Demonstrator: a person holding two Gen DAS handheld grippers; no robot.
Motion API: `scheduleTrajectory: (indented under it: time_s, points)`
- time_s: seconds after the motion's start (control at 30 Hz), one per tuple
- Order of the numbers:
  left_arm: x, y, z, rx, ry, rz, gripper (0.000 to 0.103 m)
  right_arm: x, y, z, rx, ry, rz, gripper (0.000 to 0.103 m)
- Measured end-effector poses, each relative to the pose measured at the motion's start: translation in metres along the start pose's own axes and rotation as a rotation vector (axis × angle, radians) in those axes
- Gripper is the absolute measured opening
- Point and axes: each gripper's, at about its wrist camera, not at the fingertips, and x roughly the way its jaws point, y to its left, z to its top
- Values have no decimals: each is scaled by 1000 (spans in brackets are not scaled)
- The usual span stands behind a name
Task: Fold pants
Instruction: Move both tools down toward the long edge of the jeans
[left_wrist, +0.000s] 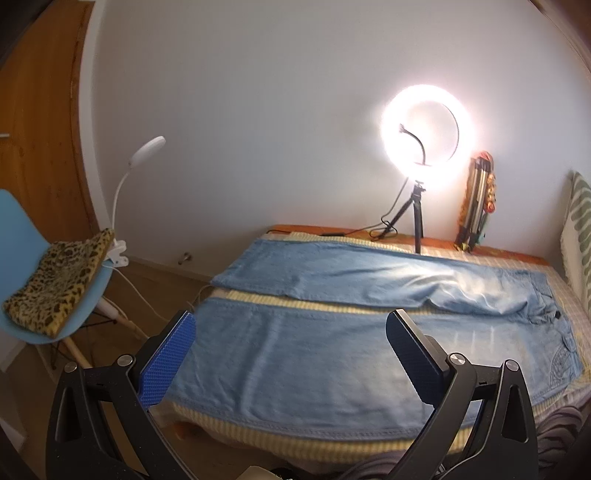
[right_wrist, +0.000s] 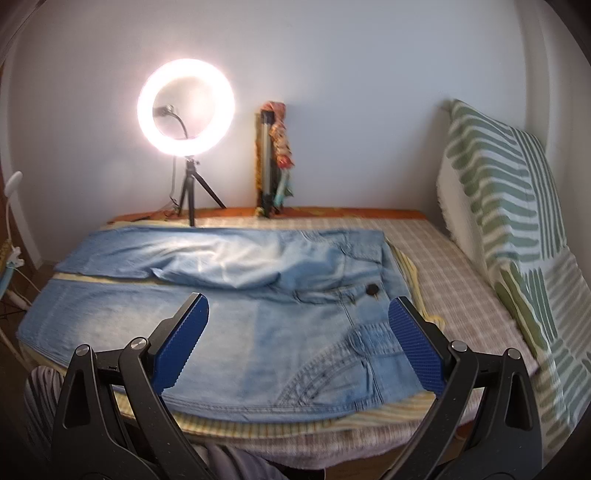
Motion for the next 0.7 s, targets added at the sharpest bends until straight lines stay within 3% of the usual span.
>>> scheduleTrajectory:
  time_s: [0.33,0.57,0.7]
  points:
    - [66,31,33,-24,92,-51,102,22,23,65,-93,-19,99,100]
    - [109,28,66,-2,121,-72,97,74,45,105,-171,5,126,100]
    - [135,23,85,37,131,-73,94,118,53,121,-177,40,197,100]
